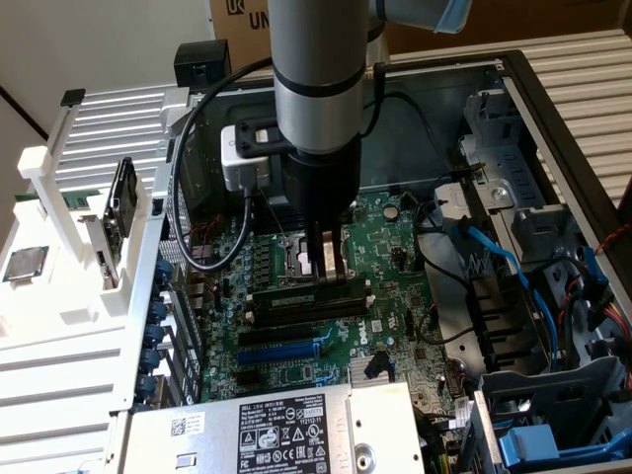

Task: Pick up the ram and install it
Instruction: 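Press down the ram until it locks into place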

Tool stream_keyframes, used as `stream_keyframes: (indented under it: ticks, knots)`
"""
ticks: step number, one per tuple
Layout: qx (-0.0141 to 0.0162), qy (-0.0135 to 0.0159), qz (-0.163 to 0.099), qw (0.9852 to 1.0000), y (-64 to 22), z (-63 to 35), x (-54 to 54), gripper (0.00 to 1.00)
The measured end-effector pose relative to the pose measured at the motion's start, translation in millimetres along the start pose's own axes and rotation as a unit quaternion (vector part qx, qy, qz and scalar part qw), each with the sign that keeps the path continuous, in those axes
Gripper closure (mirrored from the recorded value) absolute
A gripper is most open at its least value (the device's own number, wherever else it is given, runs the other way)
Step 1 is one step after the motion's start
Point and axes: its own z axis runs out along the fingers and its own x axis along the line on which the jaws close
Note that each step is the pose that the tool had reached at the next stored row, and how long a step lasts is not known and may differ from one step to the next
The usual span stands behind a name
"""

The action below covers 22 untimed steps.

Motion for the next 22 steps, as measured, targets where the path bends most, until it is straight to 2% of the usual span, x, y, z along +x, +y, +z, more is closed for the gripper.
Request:
stream_keyframes:
  ticks: [22]
  knots:
    - [0.0,0.0,0.0,1.0,0.7,4.8,-1.2,0.86]
